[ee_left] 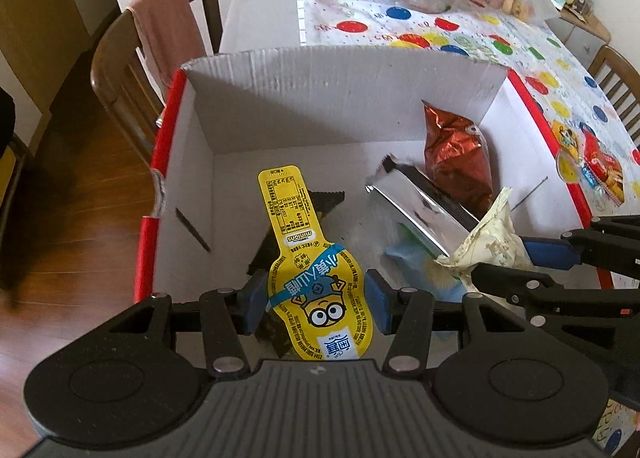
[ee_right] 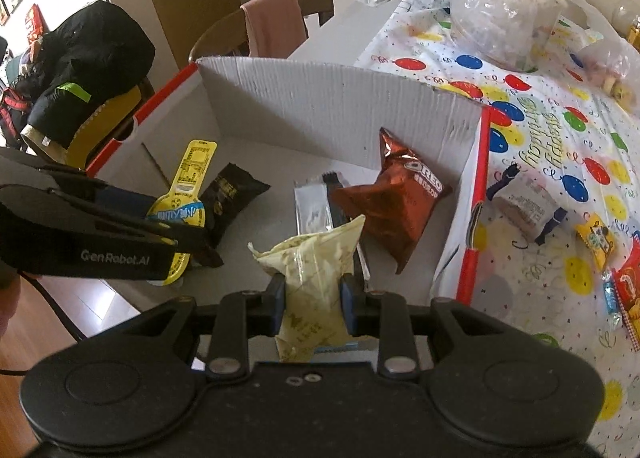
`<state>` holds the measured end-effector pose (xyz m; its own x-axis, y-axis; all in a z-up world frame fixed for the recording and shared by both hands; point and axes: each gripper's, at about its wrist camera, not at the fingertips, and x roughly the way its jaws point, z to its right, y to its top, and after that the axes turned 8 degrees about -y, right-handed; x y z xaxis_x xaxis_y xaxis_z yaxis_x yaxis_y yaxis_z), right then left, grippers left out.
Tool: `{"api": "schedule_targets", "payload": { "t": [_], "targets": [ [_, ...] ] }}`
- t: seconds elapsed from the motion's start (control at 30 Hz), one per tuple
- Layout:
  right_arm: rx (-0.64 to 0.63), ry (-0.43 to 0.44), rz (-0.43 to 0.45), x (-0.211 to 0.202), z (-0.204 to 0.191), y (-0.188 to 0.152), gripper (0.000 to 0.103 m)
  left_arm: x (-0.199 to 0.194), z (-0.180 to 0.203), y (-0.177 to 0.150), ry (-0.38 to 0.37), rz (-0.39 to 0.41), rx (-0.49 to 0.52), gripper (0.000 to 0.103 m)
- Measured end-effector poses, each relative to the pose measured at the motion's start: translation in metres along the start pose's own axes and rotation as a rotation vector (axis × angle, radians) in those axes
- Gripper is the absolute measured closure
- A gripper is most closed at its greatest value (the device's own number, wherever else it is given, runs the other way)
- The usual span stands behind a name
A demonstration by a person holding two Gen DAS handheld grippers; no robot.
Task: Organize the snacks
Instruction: 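Carry both held packets over into the red box, then open both grippers to drop the packets into the box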
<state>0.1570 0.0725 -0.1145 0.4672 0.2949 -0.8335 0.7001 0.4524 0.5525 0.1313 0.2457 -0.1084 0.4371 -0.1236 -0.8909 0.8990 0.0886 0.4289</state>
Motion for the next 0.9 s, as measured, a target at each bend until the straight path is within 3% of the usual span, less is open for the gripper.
{"api": "schedule_targets", "payload": {
  "t": [0.4,0.9],
  "targets": [
    [-0.006,0.002,-0.008,0.0,-0.004,-0.005,0.071,0.005,0.004,-0.004,0.002,-0.004,0.01,0.051],
    [0.036,0.048,0.044,-0.036,0.0,-0.008,0.051,-0.031,0.011,-0.008,-0.031,0.084,0.019,0.042]
  ]
}}
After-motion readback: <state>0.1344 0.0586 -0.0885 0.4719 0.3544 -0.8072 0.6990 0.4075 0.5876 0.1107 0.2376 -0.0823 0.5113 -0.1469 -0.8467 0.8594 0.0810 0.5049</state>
